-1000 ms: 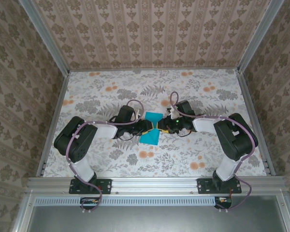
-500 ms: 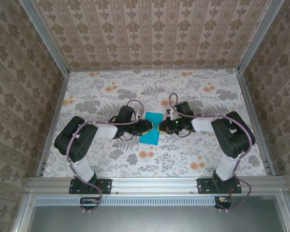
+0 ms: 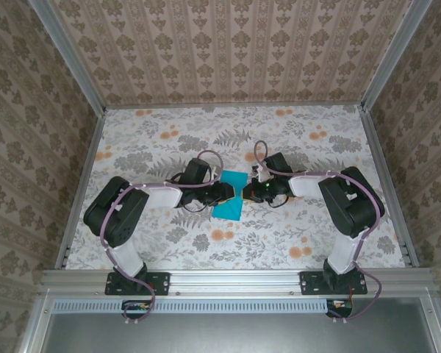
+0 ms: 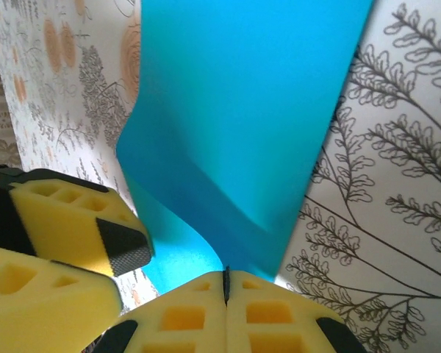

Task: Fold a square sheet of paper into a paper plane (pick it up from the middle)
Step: Fold the triangle a second time at the center of the table.

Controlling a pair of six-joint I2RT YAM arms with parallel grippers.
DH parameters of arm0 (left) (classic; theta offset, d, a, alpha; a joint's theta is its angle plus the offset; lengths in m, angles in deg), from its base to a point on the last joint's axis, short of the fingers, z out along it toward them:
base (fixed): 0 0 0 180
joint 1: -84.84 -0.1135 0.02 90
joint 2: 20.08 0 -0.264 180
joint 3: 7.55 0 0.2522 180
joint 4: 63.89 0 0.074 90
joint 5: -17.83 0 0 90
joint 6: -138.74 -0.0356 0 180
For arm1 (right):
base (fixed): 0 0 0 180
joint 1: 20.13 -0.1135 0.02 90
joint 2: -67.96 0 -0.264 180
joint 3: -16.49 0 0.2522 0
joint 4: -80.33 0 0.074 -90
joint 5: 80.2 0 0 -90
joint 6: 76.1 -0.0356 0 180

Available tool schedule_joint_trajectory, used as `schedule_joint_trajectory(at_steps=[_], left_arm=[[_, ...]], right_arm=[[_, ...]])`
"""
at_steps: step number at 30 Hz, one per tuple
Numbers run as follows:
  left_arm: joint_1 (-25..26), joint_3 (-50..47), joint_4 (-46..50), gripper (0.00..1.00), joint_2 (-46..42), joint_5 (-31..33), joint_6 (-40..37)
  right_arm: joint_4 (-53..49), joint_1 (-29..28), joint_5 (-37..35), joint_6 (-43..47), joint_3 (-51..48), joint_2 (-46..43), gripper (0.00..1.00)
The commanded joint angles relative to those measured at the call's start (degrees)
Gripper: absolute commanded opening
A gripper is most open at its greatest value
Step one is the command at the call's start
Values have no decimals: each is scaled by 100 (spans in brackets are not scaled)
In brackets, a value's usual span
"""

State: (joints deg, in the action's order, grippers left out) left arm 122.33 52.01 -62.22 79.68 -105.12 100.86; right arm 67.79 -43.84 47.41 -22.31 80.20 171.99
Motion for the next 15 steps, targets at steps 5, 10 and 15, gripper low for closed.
schedule_joint_trajectory(at_steps=[5,10,15], left_arm=[[78,299,519,32,-37,149,-413],[121,392,479,32,47,89,-422],[134,412,331,31,146,-2,-352]], right_arm=[[-270,-29,-168,271,255,185,3],[-349,-28,-210,336,336,243,3],[-391,-22,-225,369,364,263,3]])
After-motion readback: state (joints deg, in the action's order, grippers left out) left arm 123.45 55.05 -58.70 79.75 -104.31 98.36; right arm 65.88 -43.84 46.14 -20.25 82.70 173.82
